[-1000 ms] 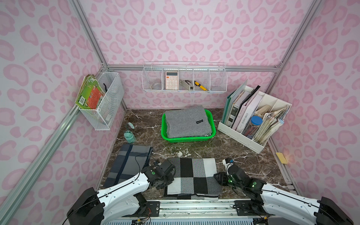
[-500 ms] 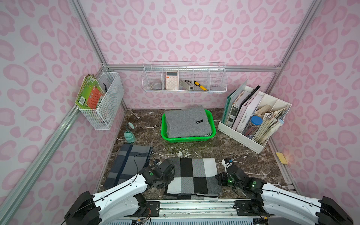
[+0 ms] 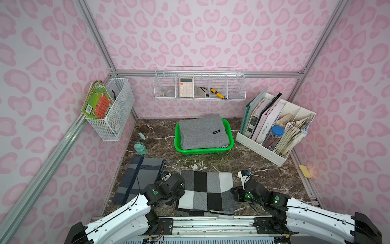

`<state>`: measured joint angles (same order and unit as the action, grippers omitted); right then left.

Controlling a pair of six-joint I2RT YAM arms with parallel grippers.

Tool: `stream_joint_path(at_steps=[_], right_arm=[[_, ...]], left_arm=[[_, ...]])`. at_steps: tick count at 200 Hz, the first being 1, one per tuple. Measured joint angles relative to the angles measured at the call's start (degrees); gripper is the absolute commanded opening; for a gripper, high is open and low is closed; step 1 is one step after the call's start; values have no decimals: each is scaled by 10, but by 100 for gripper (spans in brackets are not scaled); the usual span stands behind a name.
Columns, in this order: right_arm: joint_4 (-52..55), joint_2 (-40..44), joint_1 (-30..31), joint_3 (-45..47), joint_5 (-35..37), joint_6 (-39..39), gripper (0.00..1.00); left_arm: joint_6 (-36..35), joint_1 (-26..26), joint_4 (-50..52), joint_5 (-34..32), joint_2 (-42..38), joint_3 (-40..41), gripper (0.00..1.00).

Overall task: Put the folded scarf in the basket
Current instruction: Move the scarf to the center of the board.

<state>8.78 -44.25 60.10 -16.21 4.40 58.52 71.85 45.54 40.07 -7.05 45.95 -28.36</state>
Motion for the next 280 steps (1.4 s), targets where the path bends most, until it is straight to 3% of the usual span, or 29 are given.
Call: stream_joint_path(at_steps=[83,94,119,127,159,179,211,246,280], right_arm=[[3,-16,63,13,24,47,0],[-1,-26,67,21,24,55,6],[-10,-52,73,28,25,63,17],[-12,-60,73,28,28,62,20],[9,-75,70,1,56,50,42],[11,-61,40,-7,62,26,52],[-15,-31,-65,4,21,-21,67],[-54,-60,-149,1,-41,-73,70],[-91,-120,-170,-8,-84,-103,71]], left_arm=[[0,0,51,-42,-4,13,0],[0,0,48,-42,8,19,0],[0,0,41,-42,45,21,15],[0,0,41,-45,60,16,24],[-3,-4,56,-74,101,-22,47],[-20,-19,49,-85,117,-43,61],[-56,-59,22,-81,155,-61,69],[-93,-101,-16,-68,196,-80,71],[-121,-131,-55,-42,247,-86,71]])
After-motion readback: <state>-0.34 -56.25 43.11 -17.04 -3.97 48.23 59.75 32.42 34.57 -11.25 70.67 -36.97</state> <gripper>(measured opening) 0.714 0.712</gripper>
